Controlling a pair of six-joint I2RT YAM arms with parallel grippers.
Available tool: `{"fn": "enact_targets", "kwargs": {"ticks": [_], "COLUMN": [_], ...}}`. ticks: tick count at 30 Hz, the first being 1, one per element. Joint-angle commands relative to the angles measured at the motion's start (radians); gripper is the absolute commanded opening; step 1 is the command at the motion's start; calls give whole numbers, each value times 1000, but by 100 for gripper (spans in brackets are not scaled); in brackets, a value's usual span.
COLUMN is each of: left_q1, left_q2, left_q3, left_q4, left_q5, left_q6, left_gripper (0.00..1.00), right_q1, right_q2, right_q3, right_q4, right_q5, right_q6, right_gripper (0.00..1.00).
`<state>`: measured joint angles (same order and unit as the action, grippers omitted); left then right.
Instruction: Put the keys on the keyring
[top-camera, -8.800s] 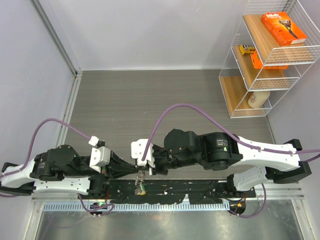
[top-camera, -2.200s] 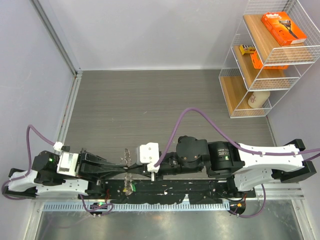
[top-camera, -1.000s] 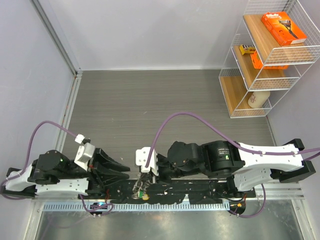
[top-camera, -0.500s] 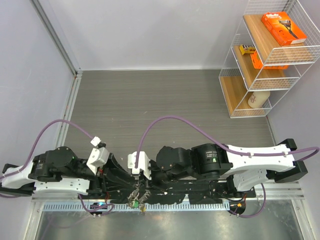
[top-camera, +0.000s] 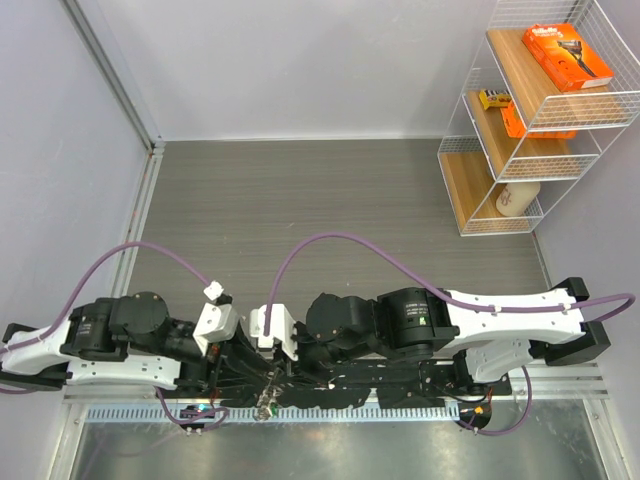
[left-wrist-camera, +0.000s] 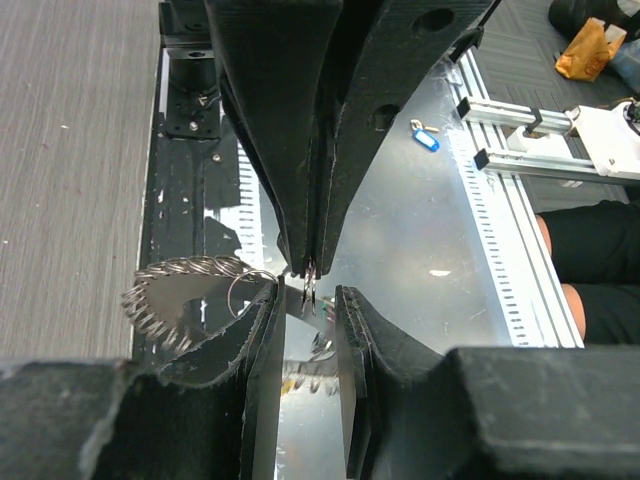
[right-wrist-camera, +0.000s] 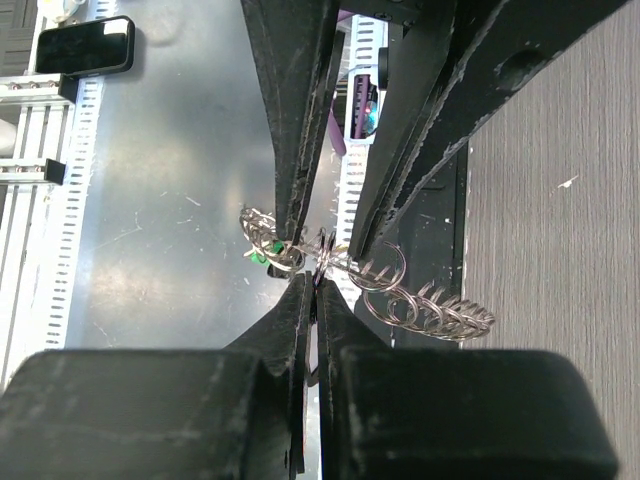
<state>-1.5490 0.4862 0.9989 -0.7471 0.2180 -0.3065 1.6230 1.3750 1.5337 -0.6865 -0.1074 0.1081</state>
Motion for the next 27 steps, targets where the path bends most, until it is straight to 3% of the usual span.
{"fn": "enact_targets", "kwargs": {"ticks": [1,22,25,27], "left_q1": [0,0,0,0], "left_q2": [-5,45,49,51], "left_q3": [41,41,41,38], "left_q4": [-15,-54,-57,-57], "left_q5": [-17,-31,-29,-25], "left_q6": [17,18,18,24], "left_gripper": [31,25,17,3], "right_q1": [1,0,-2,0], "right_q2": [-4,-5,-11,-16], "right_q3": [57,78,75,72], "right_q4": [39,56,64,68], "right_q5": [-5,18,20,21], "right_q6": [8,10,7,5], "right_gripper": [5,5,5,5]}}
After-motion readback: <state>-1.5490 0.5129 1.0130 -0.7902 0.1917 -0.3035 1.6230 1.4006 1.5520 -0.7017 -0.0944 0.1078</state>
